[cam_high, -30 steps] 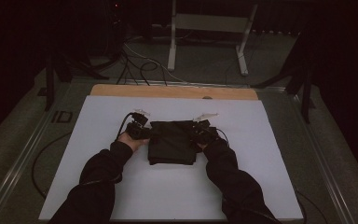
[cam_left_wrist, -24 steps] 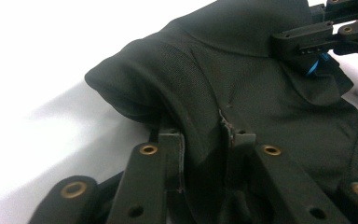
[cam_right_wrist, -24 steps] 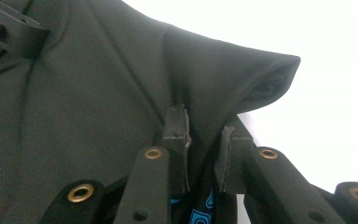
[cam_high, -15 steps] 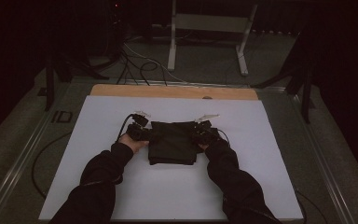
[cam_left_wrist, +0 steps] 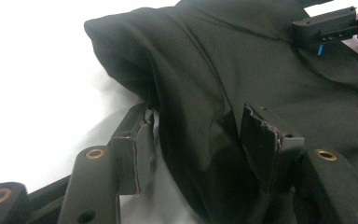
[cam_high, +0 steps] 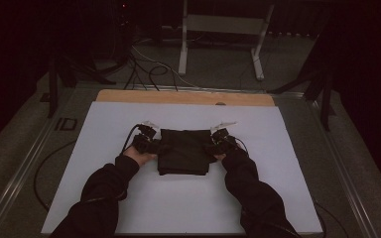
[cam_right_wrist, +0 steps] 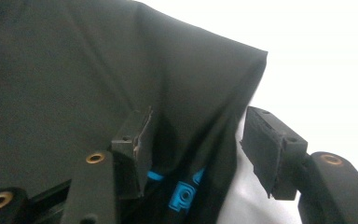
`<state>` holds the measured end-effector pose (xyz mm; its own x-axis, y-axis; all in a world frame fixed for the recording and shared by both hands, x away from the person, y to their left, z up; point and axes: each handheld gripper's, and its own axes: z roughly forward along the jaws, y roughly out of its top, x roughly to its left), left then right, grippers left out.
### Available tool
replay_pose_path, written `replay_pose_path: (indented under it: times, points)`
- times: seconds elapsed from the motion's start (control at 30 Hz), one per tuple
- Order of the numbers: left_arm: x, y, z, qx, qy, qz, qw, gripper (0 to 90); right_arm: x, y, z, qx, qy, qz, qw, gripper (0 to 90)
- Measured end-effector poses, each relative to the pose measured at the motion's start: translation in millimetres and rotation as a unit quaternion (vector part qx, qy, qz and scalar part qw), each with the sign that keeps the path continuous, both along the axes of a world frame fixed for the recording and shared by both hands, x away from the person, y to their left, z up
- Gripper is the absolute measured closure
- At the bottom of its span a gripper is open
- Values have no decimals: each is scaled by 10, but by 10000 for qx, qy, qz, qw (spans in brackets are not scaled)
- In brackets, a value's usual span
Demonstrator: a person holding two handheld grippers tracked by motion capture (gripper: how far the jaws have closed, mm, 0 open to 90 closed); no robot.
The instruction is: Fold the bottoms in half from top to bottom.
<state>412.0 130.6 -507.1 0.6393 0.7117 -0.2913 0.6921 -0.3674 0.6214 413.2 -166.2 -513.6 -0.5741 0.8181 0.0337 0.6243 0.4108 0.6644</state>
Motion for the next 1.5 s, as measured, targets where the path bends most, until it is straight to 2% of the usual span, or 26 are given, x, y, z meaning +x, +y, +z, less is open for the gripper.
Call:
replay_pose_path:
  times: [0.4, 0.53, 0.63, 0.67, 0.73, 0.8, 0.83, 0.87, 0.9, 0.93, 1.07, 1.27, 1.33, 1.5]
  points:
    - [-105, 90, -2, 13, -2, -2, 10000, 376, -57, -111, 13, -110, 39, -156, 9998, 353]
    - [-134, 99, 43, -144, -112, -67, 9998, 312, -73, -126, 38, -48, -43, -160, 9999, 322]
    - [-161, 99, 90, -372, -217, -291, 9986, 236, -85, -133, 74, 228, -68, -135, 9996, 265]
    - [-167, 93, 105, -380, -243, -336, 9984, 211, -93, -132, 92, 372, -44, -14, 9993, 196]
    - [-179, 77, 134, -436, -283, -407, 9978, 170, -105, -120, 121, 450, -80, 30, 9990, 171]
    - [-199, 60, 168, -475, -337, -440, 9973, 143, -113, -109, 155, 604, -98, 95, 9981, 143]
    - [-199, 60, 168, -475, -337, -440, 9973, 121, -113, -109, 155, 604, -98, 95, 9981, 143]
    - [-212, 39, 195, -497, -354, -537, 9967, 121, -122, -98, 178, 654, -113, 102, 9977, 141]
    - [-214, 29, 199, -460, -352, -568, 9967, 42, -132, -80, 218, 716, -196, 151, 9971, 130]
    - [-220, 15, 209, -388, -364, -618, 9967, 1, -137, -65, 244, 702, -293, 178, 9969, 109]
    - [-268, -19, 256, -351, -619, -724, 9948, 0, -143, -41, 299, 816, -313, 239, 9959, 109]
    - [-292, -5, 332, -478, -813, -752, 9927, 0, -152, -7, 396, 851, -373, 377, 9950, 112]
    - [-309, -6, 358, -447, -907, -789, 9917, 0, -170, 5, 435, 895, -342, 551, 9939, 111]
    - [-364, 3, 422, -412, -1118, -903, 9888, 0, -195, 38, 463, 899, -318, 762, 9925, 97]
